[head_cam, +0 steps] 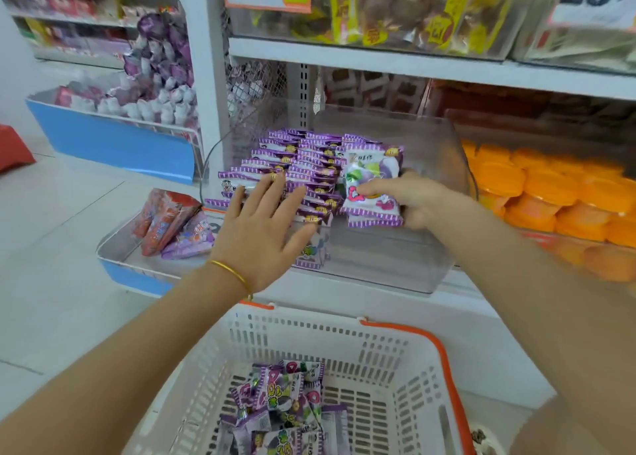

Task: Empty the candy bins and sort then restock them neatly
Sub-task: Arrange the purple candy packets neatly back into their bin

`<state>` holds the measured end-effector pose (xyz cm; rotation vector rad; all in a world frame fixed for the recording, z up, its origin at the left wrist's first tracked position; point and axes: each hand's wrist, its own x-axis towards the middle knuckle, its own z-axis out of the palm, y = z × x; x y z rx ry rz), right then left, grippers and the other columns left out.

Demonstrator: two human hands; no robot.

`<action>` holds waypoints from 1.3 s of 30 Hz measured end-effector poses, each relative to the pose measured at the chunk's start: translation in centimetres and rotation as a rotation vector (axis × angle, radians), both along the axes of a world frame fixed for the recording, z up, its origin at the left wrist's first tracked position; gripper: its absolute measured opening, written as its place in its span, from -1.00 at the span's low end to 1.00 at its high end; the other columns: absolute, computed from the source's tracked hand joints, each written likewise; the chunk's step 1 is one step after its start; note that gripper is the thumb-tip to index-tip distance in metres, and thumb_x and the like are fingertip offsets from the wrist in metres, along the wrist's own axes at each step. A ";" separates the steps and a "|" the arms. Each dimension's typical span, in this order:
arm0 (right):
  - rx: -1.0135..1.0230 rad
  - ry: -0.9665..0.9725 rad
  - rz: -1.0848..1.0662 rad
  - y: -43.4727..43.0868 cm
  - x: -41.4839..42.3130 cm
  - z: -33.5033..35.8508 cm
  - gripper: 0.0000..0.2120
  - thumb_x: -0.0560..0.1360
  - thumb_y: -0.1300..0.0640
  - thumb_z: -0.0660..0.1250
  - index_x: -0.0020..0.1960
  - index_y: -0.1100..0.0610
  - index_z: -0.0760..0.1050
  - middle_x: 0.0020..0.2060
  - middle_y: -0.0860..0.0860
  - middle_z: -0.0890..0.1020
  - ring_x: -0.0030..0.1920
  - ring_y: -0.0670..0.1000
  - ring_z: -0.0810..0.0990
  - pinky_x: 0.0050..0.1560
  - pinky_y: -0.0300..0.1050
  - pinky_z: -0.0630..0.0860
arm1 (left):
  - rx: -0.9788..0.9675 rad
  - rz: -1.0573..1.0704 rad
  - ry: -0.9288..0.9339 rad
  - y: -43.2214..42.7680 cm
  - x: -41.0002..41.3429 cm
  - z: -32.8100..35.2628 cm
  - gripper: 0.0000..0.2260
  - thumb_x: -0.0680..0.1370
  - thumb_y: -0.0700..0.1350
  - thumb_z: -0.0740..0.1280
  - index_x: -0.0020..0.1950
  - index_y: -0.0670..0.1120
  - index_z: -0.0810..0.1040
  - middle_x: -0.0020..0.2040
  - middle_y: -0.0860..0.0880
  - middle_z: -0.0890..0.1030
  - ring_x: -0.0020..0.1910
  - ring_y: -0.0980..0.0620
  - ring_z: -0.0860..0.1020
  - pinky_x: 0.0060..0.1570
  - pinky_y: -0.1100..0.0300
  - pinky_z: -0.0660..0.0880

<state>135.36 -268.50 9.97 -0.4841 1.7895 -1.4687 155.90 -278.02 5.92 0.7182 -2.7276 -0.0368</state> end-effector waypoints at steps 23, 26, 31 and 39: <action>0.255 0.616 0.110 3.4 2.6 2.4 -0.59 0.42 0.24 0.46 0.20 0.24 0.39 -0.16 0.03 0.47 -0.21 0.00 0.53 -0.24 -0.15 0.59 | -0.082 -0.199 0.274 0.5 3.1 -0.7 -0.49 0.58 0.10 0.11 0.44 -0.17 0.35 0.47 -0.16 0.31 0.45 -0.19 0.25 0.41 -0.13 0.20; -0.133 0.700 0.038 6.3 7.5 3.2 -0.60 0.47 0.23 0.38 0.26 0.06 0.39 -0.11 0.01 0.51 -0.23 0.00 0.58 -0.38 -0.17 0.59 | -0.164 -0.240 0.231 2.2 5.0 -2.1 -0.59 0.56 -0.01 0.17 0.34 -0.20 0.42 0.40 -0.21 0.38 0.36 -0.26 0.35 0.32 -0.15 0.30; 0.132 0.408 0.478 5.8 12.2 -9.4 -0.85 0.55 0.22 0.29 0.12 0.12 0.48 -0.13 0.05 0.59 -0.18 0.07 0.66 -0.23 0.01 0.64 | -0.049 -0.236 -0.082 2.8 8.3 -7.8 -0.63 0.52 -0.03 0.16 0.26 -0.17 0.45 0.37 -0.22 0.41 0.28 -0.27 0.40 0.09 -0.20 0.47; 0.615 0.163 0.511 4.1 14.3 -34.0 -0.39 0.57 -0.05 0.26 0.51 0.14 0.14 0.40 0.14 0.37 0.26 0.16 0.48 0.26 0.03 0.44 | 0.263 -0.018 -0.364 2.3 11.9 -16.8 -0.67 0.53 -0.12 0.29 0.28 -0.17 0.48 0.35 -0.17 0.43 0.26 -0.24 0.43 0.14 -0.12 0.49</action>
